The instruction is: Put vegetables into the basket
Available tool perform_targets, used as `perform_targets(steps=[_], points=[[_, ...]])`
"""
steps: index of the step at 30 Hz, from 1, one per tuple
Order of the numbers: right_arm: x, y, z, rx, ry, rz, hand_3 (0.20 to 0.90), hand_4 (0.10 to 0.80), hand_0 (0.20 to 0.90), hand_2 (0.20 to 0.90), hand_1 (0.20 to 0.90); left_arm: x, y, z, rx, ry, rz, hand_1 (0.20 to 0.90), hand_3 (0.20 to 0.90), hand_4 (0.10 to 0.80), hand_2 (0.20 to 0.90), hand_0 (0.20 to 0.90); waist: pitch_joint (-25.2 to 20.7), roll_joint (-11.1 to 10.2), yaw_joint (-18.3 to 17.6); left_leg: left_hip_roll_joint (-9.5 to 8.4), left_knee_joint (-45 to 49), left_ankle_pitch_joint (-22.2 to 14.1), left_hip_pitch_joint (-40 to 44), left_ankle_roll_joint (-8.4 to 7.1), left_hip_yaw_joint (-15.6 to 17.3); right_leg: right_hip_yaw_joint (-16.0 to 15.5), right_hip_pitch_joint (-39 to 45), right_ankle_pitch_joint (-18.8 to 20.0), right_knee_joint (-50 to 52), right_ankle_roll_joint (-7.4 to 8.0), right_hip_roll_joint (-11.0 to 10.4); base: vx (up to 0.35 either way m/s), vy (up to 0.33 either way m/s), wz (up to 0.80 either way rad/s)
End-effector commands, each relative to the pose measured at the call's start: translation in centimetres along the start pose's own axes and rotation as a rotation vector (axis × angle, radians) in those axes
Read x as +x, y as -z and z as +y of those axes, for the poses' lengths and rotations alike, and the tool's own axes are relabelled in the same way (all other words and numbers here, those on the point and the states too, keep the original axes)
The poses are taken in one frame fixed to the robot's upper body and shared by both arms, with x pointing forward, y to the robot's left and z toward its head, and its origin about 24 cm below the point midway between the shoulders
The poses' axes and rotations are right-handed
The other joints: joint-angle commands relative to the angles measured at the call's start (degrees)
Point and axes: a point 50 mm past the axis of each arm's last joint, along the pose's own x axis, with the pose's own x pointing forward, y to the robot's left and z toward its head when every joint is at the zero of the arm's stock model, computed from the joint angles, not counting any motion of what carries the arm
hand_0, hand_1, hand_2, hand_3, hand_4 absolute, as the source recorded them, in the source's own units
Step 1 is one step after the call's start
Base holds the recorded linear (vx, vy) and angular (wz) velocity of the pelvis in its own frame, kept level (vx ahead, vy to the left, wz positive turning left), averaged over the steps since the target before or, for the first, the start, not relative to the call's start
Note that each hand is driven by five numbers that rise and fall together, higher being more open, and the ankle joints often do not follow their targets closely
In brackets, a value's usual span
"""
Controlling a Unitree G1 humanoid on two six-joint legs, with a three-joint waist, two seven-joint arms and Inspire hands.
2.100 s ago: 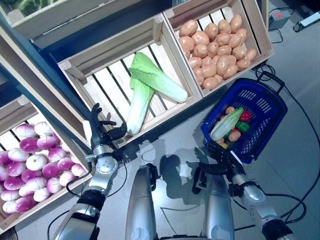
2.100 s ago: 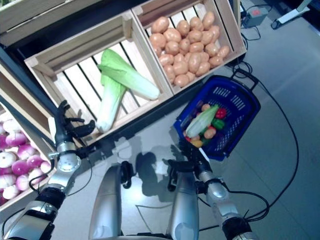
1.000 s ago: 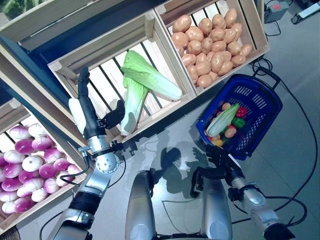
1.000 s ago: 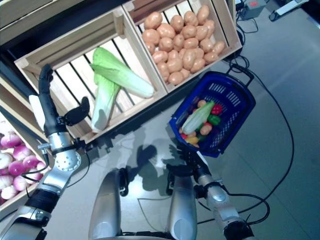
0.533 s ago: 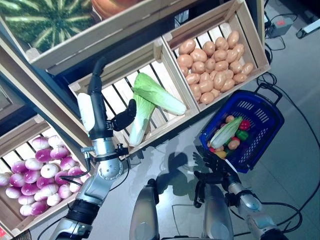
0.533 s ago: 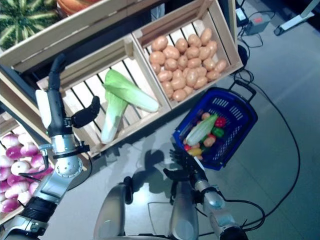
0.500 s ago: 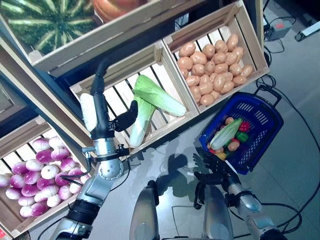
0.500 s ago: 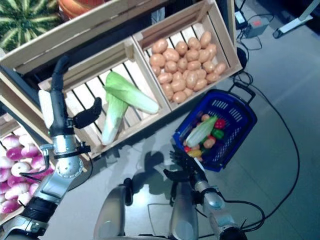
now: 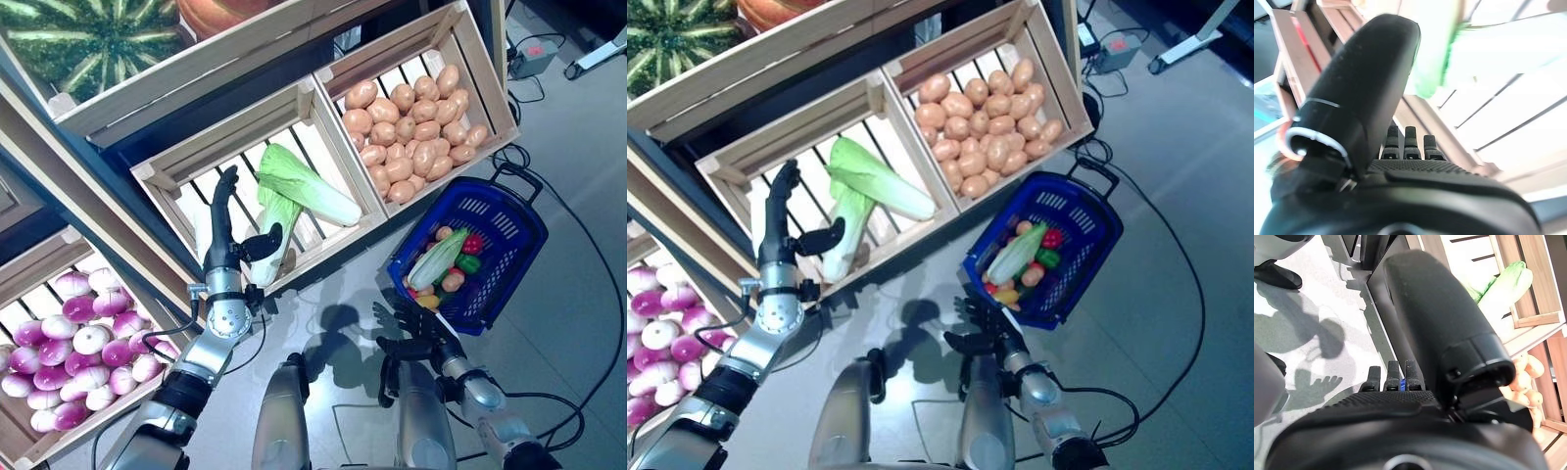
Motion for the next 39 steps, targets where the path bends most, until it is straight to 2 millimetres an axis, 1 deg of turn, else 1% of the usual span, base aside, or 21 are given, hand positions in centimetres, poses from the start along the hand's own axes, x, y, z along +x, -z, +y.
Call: perform_targets(steps=[1, 3, 4, 11, 12, 13, 19, 23, 26, 31, 33, 39], points=[[0.1, -1.7, 0.4, 0.004, -0.01, -0.102, 0.9, 0.8, 0.9, 0.9, 0.9, 2.5, -3.5, 1.5, -0.079, -0.142, -0.149, 0.9, 0.9, 0.8, 0.9, 0.9, -0.49, -0.44, -0.19, 0.19, 0.01, 4.05, -2.75, 1.17, -0.53, 1.44, -0.87, 7.68, -0.67, 1.09, -2.93, -0.036, 0.02, -0.05], [0.2, -1.9, 0.3, 0.002, -0.009, -0.107, 0.9, 0.8, 0.9, 0.9, 0.9, 2.8, -3.5, 1.7, -0.072, -0.157, -0.15, 0.9, 0.9, 0.8, 0.9, 0.9, -0.3, -0.43, -0.27, 0.3, 0.88, 3.76, -3.59, 1.17, -0.69, 1.6, -1.82, 7.33, 0.33, 1.0, -2.97, -0.062, 0.022, 0.02], [0.4, -2.4, 0.1, -0.004, -0.007, -0.118, 0.9, 0.8, 0.9, 0.9, 0.9, 3.3, -3.6, 2.0, -0.069, -0.18, -0.15, 0.9, 0.9, 0.8, 0.9, 0.9, 0.22, -0.5, -0.43, 0.39, 2.76, 3.18, -5.2, 1.0, -1.11, 1.96, -3.48, 6.77, 2.04, 0.79, -2.91, -0.095, 0.032, 0.03], [1.0, -3.6, -0.6, -0.015, 0.015, -0.146, 0.9, 0.8, 0.9, 0.9, 0.9, 4.4, -3.3, 2.1, -0.053, -0.192, -0.097, 0.9, 0.9, 0.8, 0.9, 0.9, 1.41, -0.53, -0.64, 0.53, 7.99, 1.34, -9.87, 1.0, -2.39, 3.0, -8.23, 5.23, 6.55, 0.33, -2.88, -0.066, 0.013, 0.01], [1.2, -3.9, -0.7, -0.018, 0.018, -0.156, 0.9, 0.8, 0.9, 0.9, 0.9, 4.6, -3.0, 2.0, -0.059, -0.186, -0.07, 0.9, 0.9, 0.8, 0.9, 0.9, 1.94, -0.54, -0.75, 0.71, 10.18, -0.9, -10.4, 0.71, -2.64, 3.49, -8.82, 3.27, 8.51, 0.67, -2.74, -0.034, 0.013, -0.05], [1.3, -4.2, -0.8, -0.019, 0.021, -0.163, 0.9, 0.8, 0.9, 0.9, 0.9, 4.8, -2.7, 1.9, -0.064, -0.177, -0.043, 0.9, 0.9, 0.8, 0.9, 0.9, 2.17, -0.55, -0.82, 0.77, 11.08, -1.23, -11.04, 0.69, -2.71, 3.65, -9.41, 3.07, 9.1, 0.59, -2.64, -0.016, 0.009, -0.08], [2.0, -5.7, -0.9, -0.027, 0.035, -0.197, 0.9, 0.8, 0.9, 0.9, 0.9, 5.0, -1.0, 1.1, -0.041, -0.126, 0.067, 0.9, 0.9, 0.8, 0.9, 0.9, 2.86, -0.53, -1.54, 1.44, 13.86, -2.29, -13.41, 0.68, -2.76, 4.29, -11.83, 2.36, 11.14, 0.27, -2.42, -0.058, 0.013, -0.09], [2.3, -6.4, -1.2, -0.033, 0.035, -0.212, 0.9, 0.8, 0.9, 0.9, 0.9, 5.4, -0.2, 1.5, -0.037, -0.122, 0.133, 0.9, 0.9, 0.8, 0.9, 0.9, 3.34, -0.46, -2.07, 1.69, 15.19, -2.68, -14.41, 0.63, -2.7, 4.6, -12.83, 1.92, 12.28, 0.11, -2.35, -0.036, 0.019, -0.02], [2.5, -7.0, -1.3, -0.038, 0.031, -0.227, 0.9, 0.8, 0.9, 0.9, 0.9, 5.9, 0.1, 1.9, -0.057, -0.118, 0.167, 0.9, 0.9, 0.8, 0.9, 0.9, 3.73, -0.47, -2.47, 1.77, 16.19, -2.98, -15.39, 0.65, -2.59, 4.85, -13.72, 1.73, 12.98, 0.03, -2.41, -0.044, 0.016, 0.0], [3.0, -8.5, -1.5, -0.046, 0.037, -0.264, 0.9, 0.8, 0.9, 0.9, 0.9, 7.0, -0.3, 2.0, -0.041, -0.072, 0.189, 0.9, 0.9, 0.8, 0.9, 0.9, 4.41, -0.49, -3.05, 1.83, 18.2, -3.35, -17.56, 0.58, -2.5, 5.03, -15.84, 1.75, 14.38, 0.03, -2.61, -0.069, 0.021, 0.02], [3.4, -9.7, -1.9, -0.048, 0.047, -0.286, 0.9, 0.8, 0.9, 0.9, 0.9, 8.0, -0.2, 3.0, -0.022, -0.089, 0.241, 0.9, 0.9, 0.8, 0.9, 0.9, 4.63, -0.56, -3.52, 1.89, 19.33, -3.66, -18.8, 0.53, -2.46, 5.15, -17.09, 1.72, 15.15, 0.03, -2.79, -0.073, 0.038, 0.02], [3.7, -11.3, -2.8, -0.052, 0.081, -0.305, 0.9, 0.8, 0.9, 0.9, 0.9, 9.6, -0.2, 4.8, -0.038, -0.075, 0.316, 0.9, 0.9, 0.8, 0.9, 0.9, 5.21, -0.86, -4.46, 2.58, 21.75, -4.17, -21.31, 0.74, -2.09, 5.13, -19.58, 1.66, 16.89, -0.08, -3.24, -0.046, 0.041, -0.01]])
